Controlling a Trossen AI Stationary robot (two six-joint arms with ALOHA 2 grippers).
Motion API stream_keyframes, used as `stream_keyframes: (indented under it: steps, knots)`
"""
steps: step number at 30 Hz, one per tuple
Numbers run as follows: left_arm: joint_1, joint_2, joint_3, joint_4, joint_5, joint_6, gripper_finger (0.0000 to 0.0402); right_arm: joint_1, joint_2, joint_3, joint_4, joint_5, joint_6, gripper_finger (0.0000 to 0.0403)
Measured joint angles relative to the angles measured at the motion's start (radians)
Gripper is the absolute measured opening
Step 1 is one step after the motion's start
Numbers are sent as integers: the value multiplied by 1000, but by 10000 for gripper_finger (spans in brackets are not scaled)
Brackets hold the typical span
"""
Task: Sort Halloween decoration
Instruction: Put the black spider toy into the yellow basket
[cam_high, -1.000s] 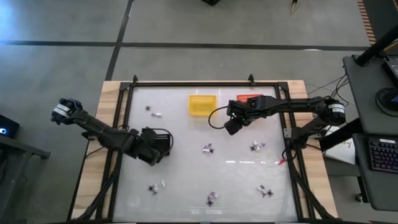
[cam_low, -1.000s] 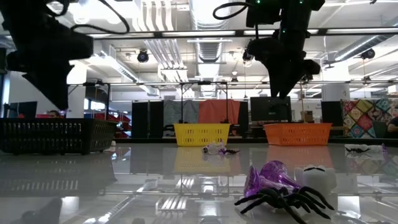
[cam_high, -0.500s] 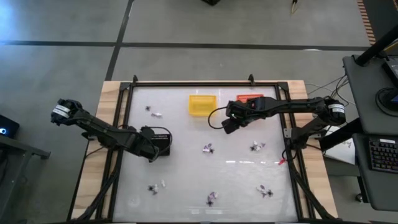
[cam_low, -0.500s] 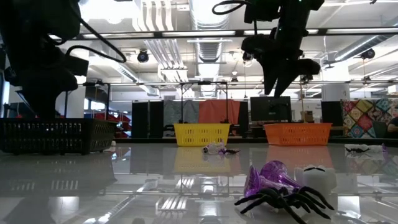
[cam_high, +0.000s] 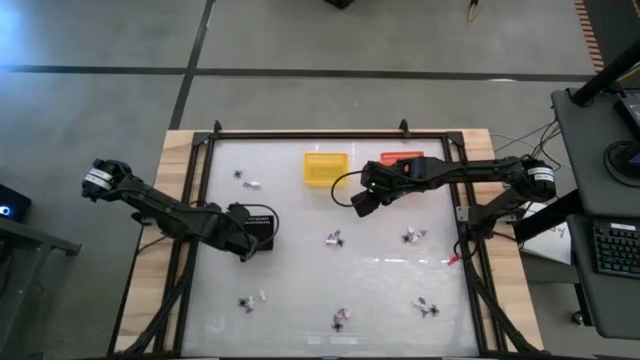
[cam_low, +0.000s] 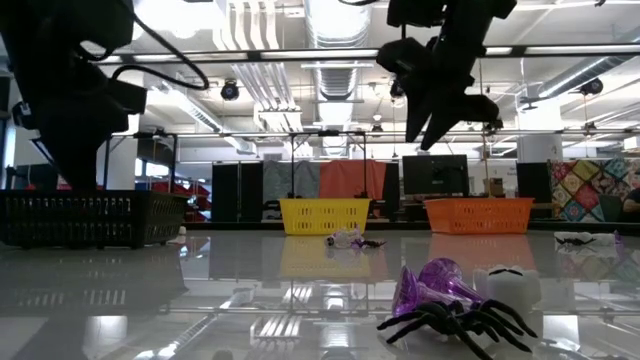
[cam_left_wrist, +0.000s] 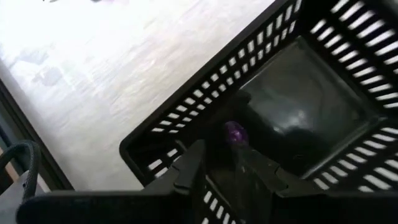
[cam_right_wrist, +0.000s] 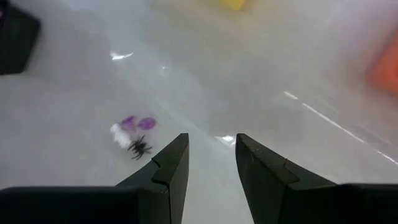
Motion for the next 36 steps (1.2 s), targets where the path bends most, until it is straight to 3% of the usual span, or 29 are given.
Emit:
stream_keyframes:
  steps: [7,14,22,36]
  knots:
    - [0,0,72,2,-32,71,64,54,18,0,73,2,92,123]
    - [2,-1,98,-15,-45,128,63,114,135,0,108,2,162,123]
    - [2,-2,101,-43,-45,132,63,178,268,1,297,-82,84,123]
    - [2,-3,101,-45,-43,138,63,203,369,50,340,-75,-34,123]
